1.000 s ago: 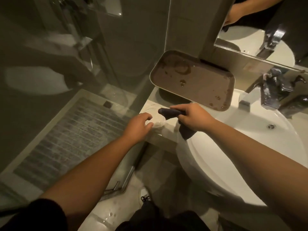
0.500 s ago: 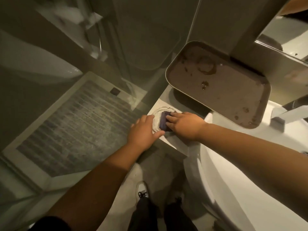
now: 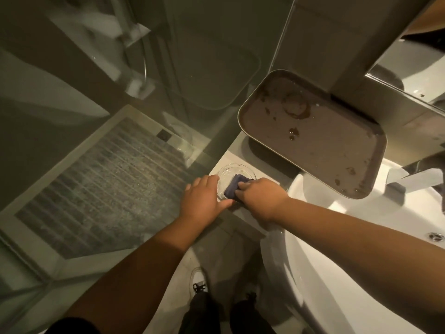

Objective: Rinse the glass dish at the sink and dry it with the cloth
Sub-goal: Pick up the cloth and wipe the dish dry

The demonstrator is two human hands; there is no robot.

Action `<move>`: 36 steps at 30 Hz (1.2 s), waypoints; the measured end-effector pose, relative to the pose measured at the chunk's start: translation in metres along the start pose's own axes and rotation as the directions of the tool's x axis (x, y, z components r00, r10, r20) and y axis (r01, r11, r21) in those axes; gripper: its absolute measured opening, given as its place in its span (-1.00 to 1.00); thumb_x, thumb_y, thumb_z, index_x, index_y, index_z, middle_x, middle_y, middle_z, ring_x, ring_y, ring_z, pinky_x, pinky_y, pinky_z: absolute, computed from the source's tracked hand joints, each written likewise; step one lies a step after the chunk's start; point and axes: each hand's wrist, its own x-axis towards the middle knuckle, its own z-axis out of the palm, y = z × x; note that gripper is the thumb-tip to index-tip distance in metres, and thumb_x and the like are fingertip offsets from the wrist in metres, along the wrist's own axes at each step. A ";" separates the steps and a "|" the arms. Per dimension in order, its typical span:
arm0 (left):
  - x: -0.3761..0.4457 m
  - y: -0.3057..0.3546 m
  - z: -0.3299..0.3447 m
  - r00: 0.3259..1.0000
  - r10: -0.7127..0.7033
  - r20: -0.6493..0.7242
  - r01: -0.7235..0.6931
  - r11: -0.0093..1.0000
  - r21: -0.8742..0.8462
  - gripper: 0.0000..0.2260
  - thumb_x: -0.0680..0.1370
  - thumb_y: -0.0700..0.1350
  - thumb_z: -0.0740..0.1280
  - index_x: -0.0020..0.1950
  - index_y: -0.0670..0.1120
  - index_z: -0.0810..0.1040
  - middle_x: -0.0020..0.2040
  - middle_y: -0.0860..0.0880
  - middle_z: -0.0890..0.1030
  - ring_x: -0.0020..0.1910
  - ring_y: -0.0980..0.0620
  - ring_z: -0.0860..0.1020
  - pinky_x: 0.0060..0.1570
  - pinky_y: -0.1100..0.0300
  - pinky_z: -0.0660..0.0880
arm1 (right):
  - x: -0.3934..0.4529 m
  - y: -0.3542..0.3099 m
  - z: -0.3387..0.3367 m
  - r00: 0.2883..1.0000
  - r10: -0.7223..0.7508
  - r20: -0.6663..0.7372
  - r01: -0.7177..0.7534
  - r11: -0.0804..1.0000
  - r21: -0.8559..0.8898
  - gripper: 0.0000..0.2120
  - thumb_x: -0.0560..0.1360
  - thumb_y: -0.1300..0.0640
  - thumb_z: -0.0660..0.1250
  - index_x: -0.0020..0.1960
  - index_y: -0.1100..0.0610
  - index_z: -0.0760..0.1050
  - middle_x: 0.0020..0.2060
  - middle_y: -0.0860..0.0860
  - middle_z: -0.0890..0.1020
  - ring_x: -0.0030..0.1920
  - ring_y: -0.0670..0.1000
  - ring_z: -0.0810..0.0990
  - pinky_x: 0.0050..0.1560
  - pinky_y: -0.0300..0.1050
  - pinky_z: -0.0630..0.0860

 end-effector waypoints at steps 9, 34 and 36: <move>0.027 0.000 -0.025 0.992 -0.107 0.065 0.122 0.942 -0.313 -0.68 0.61 0.15 0.15 0.15 -0.07 0.42 0.06 -0.09 0.58 -0.01 -0.13 0.56 -0.13 0.07 0.44 | 0.003 0.034 -0.021 0.981 -0.178 0.082 0.187 0.973 -0.134 -0.49 0.48 0.12 0.42 0.38 0.06 0.37 0.29 0.09 0.50 0.21 0.20 0.54 0.18 0.09 0.54; 0.046 0.027 -0.028 0.948 -0.177 0.264 0.150 0.982 0.119 -0.75 0.63 -0.16 0.06 0.29 -0.18 0.31 0.22 -0.24 0.56 0.19 -0.26 0.53 0.00 0.00 0.42 | 0.013 0.016 0.008 0.989 -0.140 -0.051 0.132 0.982 -0.139 -0.29 0.40 0.07 0.52 0.48 0.01 0.31 0.49 0.04 0.32 0.46 0.12 0.33 0.45 -0.03 0.22; 0.051 0.026 -0.029 0.959 -0.076 0.272 0.017 0.977 0.215 -0.74 0.61 -0.24 0.04 0.29 -0.19 0.30 0.19 -0.24 0.57 0.14 -0.26 0.55 -0.10 0.02 0.37 | 0.015 0.023 0.008 0.988 -0.152 -0.029 0.147 0.979 -0.142 -0.29 0.45 0.07 0.48 0.52 0.00 0.25 0.54 0.02 0.24 0.49 0.13 0.28 0.46 -0.04 0.20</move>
